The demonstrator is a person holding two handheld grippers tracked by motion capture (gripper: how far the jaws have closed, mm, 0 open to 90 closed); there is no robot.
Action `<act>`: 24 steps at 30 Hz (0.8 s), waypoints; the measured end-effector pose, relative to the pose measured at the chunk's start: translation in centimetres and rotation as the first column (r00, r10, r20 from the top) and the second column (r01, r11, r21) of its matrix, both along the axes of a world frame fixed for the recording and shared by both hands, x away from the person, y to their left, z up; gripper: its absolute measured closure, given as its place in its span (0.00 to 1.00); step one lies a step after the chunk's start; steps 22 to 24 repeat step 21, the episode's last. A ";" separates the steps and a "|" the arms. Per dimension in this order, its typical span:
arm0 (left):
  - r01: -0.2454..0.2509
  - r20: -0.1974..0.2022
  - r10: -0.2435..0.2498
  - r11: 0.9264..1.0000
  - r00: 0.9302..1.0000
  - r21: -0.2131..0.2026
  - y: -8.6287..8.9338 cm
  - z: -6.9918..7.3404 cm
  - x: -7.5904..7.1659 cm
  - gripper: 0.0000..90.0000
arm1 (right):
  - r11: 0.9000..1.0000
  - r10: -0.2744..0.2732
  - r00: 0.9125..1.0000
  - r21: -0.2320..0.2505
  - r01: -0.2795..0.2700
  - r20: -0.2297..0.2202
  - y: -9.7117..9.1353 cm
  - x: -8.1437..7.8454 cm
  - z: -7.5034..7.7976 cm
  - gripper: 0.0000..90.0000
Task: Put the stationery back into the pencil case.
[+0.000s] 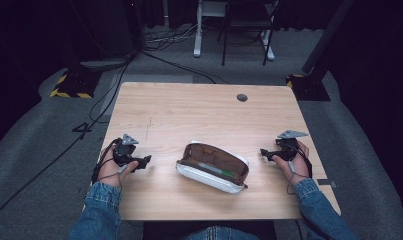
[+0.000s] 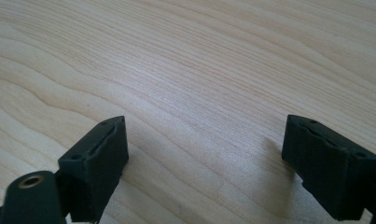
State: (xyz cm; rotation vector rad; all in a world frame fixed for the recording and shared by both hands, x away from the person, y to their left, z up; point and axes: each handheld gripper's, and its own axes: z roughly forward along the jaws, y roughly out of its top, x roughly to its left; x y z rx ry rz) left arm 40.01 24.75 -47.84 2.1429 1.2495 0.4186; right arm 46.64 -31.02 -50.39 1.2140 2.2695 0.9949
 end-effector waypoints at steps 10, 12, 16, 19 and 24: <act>0.010 -0.037 -0.007 0.997 0.999 0.076 -0.6 -1.3 0.2 0.22 | 1.000 0.007 1.000 0.000 -0.007 0.000 0.0 0.0 0.0 0.17; 0.009 -0.024 -0.009 1.000 1.000 0.028 -0.5 -1.7 0.1 0.21 | 1.000 0.008 1.000 0.000 -0.008 0.000 0.0 0.0 0.0 0.17; 0.049 0.045 -0.049 0.999 0.998 -0.011 -0.1 -2.6 0.1 0.12 | 1.000 0.008 1.000 0.000 -0.008 0.000 0.0 0.0 0.0 0.17; 0.040 0.042 -0.040 0.999 0.998 -0.015 -0.1 -2.6 0.0 0.11 | 1.000 0.008 1.000 0.001 -0.008 0.000 0.0 0.0 0.0 0.17; 0.040 0.043 -0.039 0.999 0.998 -0.015 -0.1 -2.6 0.0 0.11 | 1.000 0.009 1.000 0.000 -0.009 0.000 0.0 0.0 0.0 0.17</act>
